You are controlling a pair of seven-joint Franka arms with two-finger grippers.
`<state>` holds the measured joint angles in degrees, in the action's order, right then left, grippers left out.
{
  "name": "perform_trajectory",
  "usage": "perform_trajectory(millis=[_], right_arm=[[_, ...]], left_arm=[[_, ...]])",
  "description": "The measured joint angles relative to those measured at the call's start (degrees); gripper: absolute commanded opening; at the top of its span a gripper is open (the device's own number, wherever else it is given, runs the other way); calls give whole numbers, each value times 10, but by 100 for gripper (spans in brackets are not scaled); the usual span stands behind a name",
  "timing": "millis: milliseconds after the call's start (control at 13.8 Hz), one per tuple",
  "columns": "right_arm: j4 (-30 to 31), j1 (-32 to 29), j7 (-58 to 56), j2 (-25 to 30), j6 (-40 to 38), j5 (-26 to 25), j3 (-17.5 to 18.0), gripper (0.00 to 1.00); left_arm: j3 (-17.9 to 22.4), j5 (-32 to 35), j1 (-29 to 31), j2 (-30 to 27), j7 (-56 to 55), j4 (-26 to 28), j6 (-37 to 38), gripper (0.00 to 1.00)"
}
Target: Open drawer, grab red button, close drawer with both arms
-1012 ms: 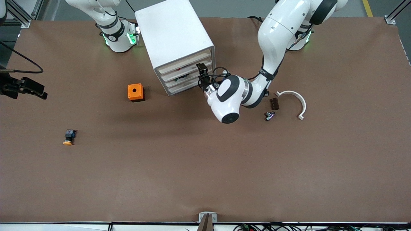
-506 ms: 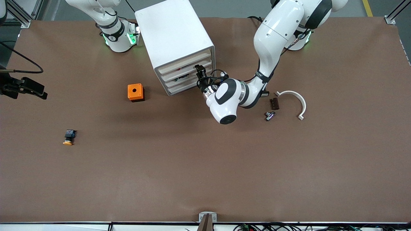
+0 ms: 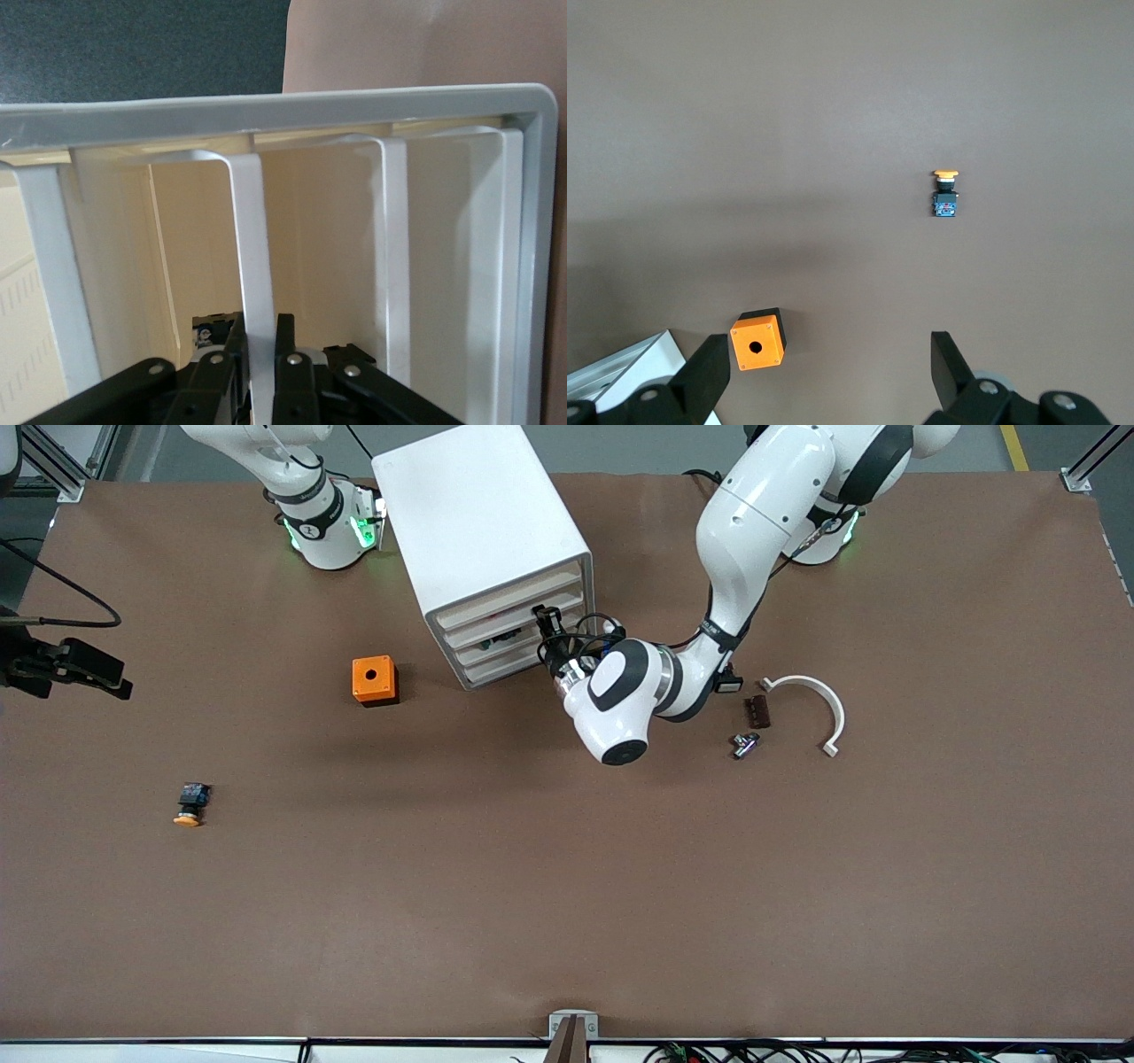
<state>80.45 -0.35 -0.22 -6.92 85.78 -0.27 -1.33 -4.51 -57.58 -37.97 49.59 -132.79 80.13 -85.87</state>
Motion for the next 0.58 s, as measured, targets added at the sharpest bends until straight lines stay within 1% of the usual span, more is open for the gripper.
perform_trajectory(millis=[145, 289, 434, 578], right_arm=[[0, 2, 0, -1, 0, 1, 1, 100], [0, 11, 4, -1, 0, 2, 3, 100], [0, 30, 42, -3, 2, 3, 5, 100], [0, 55, 97, -8, 5, 3, 6, 100]], left_arm=[[3, -1, 21, 0, 1, -4, -1, 0], [6, -1, 60, 0, 11, -10, -2, 0], [8, -1, 88, 0, 19, -14, -6, 0], [17, -1, 94, 0, 22, -19, -10, 0]])
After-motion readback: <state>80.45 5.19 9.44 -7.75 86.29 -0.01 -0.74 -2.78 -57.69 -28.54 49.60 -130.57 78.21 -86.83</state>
